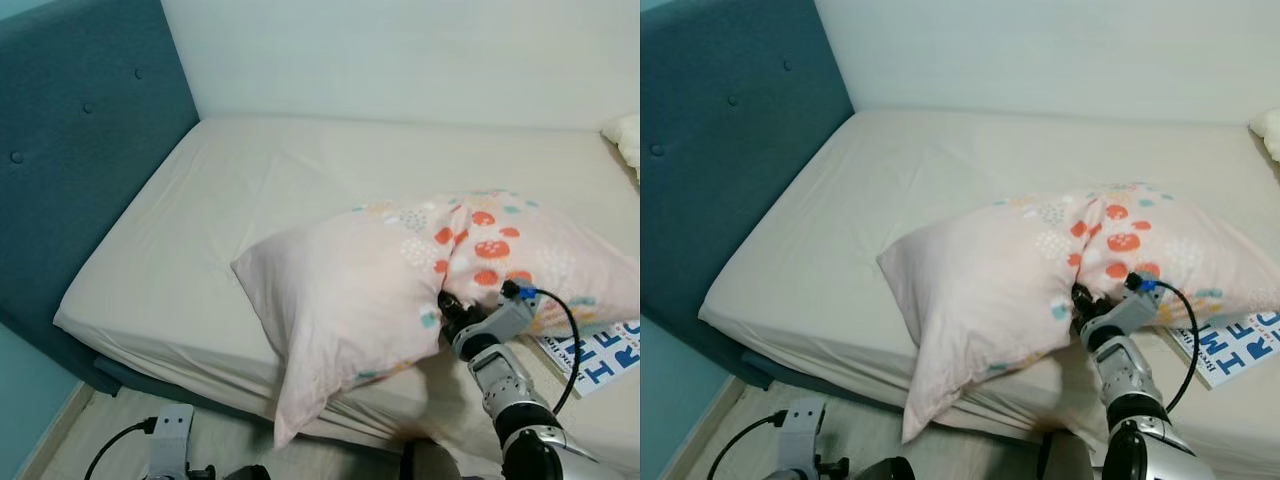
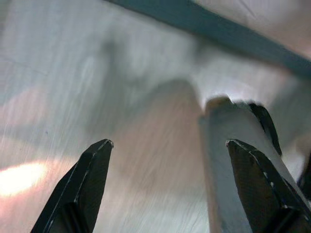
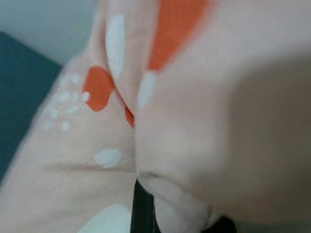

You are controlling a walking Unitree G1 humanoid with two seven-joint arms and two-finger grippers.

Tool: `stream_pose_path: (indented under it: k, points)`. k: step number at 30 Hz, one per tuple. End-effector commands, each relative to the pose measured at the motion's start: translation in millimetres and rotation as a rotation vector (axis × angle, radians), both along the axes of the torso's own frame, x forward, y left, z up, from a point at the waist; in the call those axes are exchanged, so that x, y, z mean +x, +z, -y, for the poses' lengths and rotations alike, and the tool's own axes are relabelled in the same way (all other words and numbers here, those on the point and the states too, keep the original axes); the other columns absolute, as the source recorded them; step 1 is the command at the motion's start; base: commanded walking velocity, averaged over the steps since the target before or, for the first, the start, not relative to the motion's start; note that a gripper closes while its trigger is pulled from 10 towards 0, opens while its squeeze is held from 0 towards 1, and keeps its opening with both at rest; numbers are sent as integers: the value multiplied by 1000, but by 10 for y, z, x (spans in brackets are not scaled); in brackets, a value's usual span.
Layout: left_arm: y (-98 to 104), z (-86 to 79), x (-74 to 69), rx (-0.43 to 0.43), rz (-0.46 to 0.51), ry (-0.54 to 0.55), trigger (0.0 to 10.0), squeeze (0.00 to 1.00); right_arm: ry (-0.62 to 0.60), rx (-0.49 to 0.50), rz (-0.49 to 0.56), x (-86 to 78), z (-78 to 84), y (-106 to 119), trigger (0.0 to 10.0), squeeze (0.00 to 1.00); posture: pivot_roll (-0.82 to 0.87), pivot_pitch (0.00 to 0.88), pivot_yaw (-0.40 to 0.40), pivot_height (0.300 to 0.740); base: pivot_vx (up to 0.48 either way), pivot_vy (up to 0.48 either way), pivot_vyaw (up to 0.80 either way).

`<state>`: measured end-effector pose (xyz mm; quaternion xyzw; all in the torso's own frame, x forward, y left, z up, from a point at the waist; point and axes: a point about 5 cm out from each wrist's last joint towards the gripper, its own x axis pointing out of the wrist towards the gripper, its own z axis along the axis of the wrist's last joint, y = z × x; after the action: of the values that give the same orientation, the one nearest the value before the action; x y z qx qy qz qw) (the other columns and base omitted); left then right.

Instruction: Clean up the room

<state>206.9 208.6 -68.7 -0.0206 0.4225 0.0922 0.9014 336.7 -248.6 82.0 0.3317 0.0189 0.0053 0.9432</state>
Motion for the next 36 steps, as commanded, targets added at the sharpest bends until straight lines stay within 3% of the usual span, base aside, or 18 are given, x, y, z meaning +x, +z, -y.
stream_pose_path:
  k: [1, 2, 4, 7, 14, 19, 22, 23, 31, 36]
  points:
    - [2, -180, -70, 18, 5, 72, 10000, 0, 16, -3, 99, 78, 20, 210, 0, 0, -87, 108, 77, 630, 0, 0, 0]
    - [2, -180, -70, 18, 5, 72, 10000, 0, 16, -3, 99, 78, 20, 210, 0, 0, -87, 108, 77, 630, 0, 0, 0]
    - [93, -425, -28, 57, 25, 100, 10000, 0, 18, -22, 132, 95, 46, 293, 0, 0, -90, 102, 77, 640, -240, 0, 0]
    - [178, -545, 49, 87, 44, 102, 10000, 0, 19, -31, 164, 113, 68, 376, 0, 0, -93, 97, 79, 650, -480, 0, 0]
    - [225, -524, 130, 66, 88, 91, 10000, 0, 14, -44, 252, 147, 97, 588, 0, 0, -97, 94, 83, 670, -250, 0, 0]
    - [167, -520, 39, 56, 61, 95, 10000, 0, 28, -76, 361, 172, 120, 905, 0, 0, -99, 94, 81, 690, 0, 0, 0]
    - [150, -522, 9, 55, 51, 94, 10000, 0, 34, -82, 381, 177, 121, 969, 0, 0, -99, 94, 81, 695, 0, 0, 0]
    - [109, -525, -60, 55, 27, 95, 10000, 0, 47, -99, 417, 190, 113, 1089, 0, 0, -99, 92, 78, 705, 0, 0, 0]
    - [2, -506, -246, 52, -43, 76, 10000, 0, 85, -133, 462, 215, 38, 1275, 0, 0, -98, 89, 73, 740, 0, 0, 0]
    - [-42, -489, -325, 46, -68, 65, 10000, 0, 121, -172, 460, 212, -42, 1302, 0, 0, -99, 89, 69, 740, 0, 0, 0]
